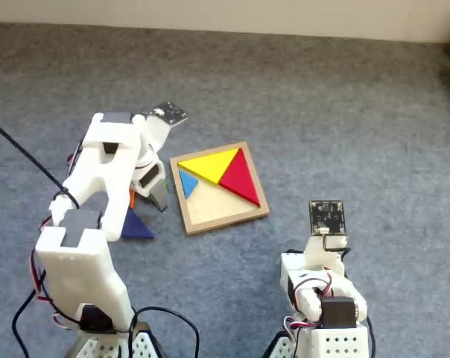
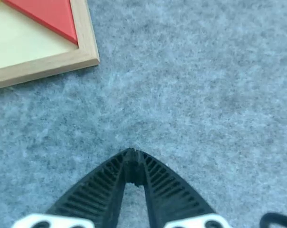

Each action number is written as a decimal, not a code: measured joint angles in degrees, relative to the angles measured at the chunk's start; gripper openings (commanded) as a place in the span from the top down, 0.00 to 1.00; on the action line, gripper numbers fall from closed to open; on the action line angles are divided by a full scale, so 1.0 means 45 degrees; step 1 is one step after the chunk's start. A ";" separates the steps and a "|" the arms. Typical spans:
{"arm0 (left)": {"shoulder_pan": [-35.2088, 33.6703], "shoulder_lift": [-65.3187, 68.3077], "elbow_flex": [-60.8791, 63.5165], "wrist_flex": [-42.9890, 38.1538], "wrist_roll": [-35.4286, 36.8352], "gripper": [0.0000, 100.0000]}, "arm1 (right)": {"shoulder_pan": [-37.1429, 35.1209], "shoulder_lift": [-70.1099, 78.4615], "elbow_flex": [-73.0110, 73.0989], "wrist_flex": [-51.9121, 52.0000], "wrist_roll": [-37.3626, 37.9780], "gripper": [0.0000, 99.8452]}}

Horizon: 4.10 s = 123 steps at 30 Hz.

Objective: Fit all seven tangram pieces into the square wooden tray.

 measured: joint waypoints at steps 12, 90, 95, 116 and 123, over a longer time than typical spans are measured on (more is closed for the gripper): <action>0.0000 0.0098 -0.0801 0.0000 0.0000 0.71 | 0.0000 0.0000 0.0000 0.0000 0.0000 0.99; 0.4454 -0.0606 -0.0234 -0.0215 0.6291 0.73 | 0.0801 0.0000 0.0000 0.0000 0.0000 0.99; 0.3966 -0.0586 -0.0137 -0.0215 0.6017 0.79 | 0.0801 0.0000 0.0000 0.0000 0.0000 0.99; 0.2774 -0.0840 0.0469 -0.2364 0.5431 0.80 | 0.0801 0.0000 0.0000 0.0000 0.0000 0.99; 0.2755 -0.1270 0.0488 -0.2364 0.5724 0.80 | 0.0801 0.0000 0.0000 0.0000 0.0000 0.99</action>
